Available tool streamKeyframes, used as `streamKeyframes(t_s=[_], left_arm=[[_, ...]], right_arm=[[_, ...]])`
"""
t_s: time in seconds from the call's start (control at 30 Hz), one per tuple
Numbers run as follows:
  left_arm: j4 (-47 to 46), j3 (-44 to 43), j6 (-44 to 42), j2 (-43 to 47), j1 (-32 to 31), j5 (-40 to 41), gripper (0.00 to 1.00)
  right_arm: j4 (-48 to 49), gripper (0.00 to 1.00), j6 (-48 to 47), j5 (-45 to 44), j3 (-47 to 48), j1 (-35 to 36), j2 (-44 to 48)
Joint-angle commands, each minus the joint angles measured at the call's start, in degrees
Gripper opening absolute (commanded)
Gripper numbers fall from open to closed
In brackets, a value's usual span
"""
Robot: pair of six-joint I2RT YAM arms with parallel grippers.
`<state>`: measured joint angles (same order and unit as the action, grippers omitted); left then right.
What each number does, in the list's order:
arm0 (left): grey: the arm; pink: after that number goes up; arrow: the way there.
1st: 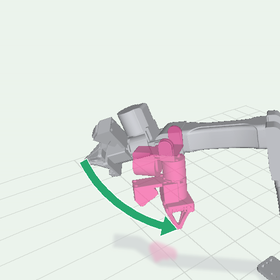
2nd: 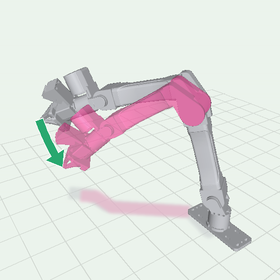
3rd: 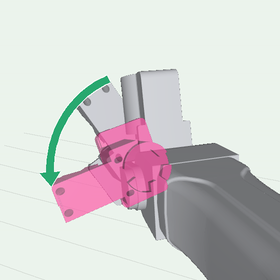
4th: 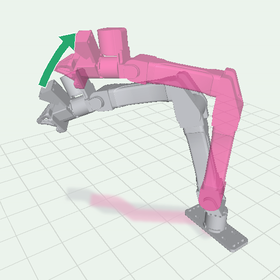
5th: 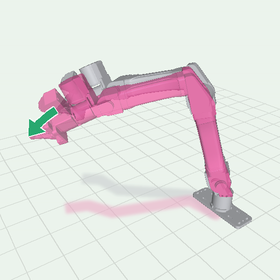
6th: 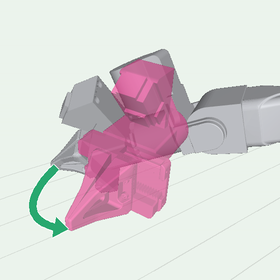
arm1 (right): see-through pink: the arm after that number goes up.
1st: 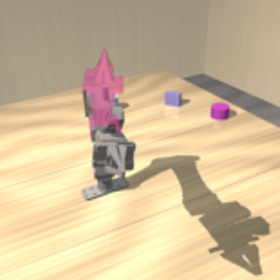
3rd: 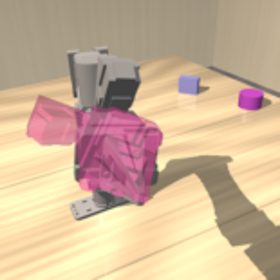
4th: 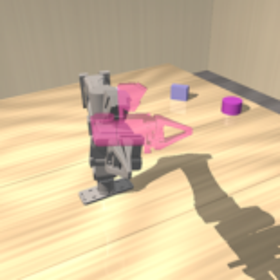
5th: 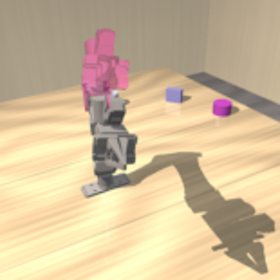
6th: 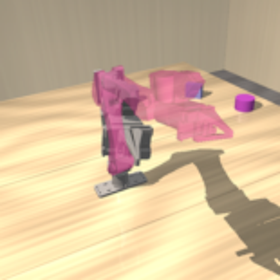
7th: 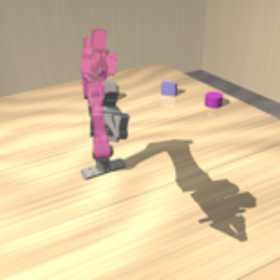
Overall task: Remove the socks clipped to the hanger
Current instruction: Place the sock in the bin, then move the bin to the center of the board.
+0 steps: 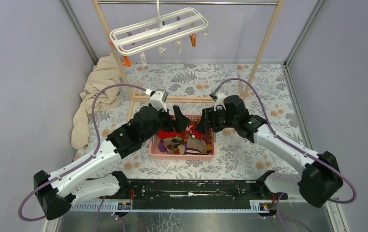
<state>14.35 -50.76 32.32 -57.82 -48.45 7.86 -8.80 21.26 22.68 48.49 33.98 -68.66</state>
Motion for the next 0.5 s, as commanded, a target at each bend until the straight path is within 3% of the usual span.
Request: streamKeyframes(t_s=[0.0,0.27,0.47], left_arm=[[1.72,2.23,-0.17,3.28,-0.16,4.78,0.98],[2.04,3.78,0.36,3.89,-0.16,5.97,0.98],[2.91,4.53,0.29,5.04,0.05,7.17,0.98]], right_arm=[[2.74,0.81,-0.30,-8.40,2.57,4.01,-4.72],[7.26,0.81,1.08,-20.51,5.60,10.27,-17.51],[11.76,0.81,3.28,-23.07,4.53,11.26,-24.17]])
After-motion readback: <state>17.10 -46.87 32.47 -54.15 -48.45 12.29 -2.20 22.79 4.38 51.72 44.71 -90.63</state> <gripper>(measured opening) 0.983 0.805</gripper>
